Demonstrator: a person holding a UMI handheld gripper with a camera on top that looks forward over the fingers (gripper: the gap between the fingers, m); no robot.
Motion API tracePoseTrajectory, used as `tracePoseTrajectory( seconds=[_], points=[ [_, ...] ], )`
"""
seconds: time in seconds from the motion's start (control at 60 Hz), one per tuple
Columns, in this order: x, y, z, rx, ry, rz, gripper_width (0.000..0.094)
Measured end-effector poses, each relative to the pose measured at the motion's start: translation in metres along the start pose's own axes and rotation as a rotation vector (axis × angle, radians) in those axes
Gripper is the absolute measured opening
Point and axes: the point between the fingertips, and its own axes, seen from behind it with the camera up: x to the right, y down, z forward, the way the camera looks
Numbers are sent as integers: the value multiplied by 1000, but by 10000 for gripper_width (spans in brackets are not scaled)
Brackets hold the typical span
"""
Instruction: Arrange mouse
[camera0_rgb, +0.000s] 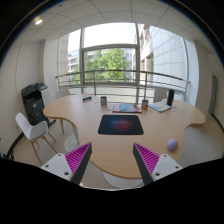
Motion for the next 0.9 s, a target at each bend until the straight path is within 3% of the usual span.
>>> tracePoseTrajectory(
  seconds=[0.167, 0.4, 0.633, 0.9],
  points=[
    [38, 36, -8, -85, 47, 18, 845],
    [181, 116, 22, -222, 171, 35, 845],
    [296, 131, 113, -226, 193, 46, 843],
    [347, 122, 195, -234, 158, 121, 843]
  ],
)
